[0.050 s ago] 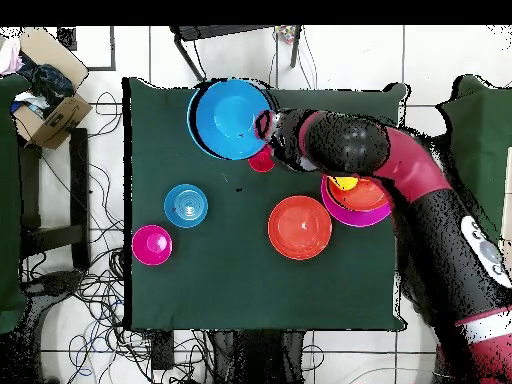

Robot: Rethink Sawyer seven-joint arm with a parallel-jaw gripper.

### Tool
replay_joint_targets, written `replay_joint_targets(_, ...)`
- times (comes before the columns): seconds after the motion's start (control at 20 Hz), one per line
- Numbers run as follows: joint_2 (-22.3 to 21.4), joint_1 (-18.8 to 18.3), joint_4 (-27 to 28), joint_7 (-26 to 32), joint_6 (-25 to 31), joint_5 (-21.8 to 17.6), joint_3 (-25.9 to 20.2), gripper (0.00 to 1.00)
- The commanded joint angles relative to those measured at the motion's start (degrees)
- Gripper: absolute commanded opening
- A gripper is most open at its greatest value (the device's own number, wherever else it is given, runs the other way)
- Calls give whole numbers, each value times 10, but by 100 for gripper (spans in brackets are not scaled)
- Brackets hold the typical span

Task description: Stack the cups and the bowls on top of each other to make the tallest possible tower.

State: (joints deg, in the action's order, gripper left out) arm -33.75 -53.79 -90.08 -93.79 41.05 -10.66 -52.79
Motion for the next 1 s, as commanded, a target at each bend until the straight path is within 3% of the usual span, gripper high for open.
replay_joint_targets(0.05,52,-65,-28,353,87,-87,-109,0)
replay_joint_targets(0.25,95,-121,-26,436,111,-114,-127,0)
replay_joint_targets(0.45,126,-154,-4,510,144,-128,-131,0)
replay_joint_targets(1.0,143,-156,57,569,171,-132,-112,0)
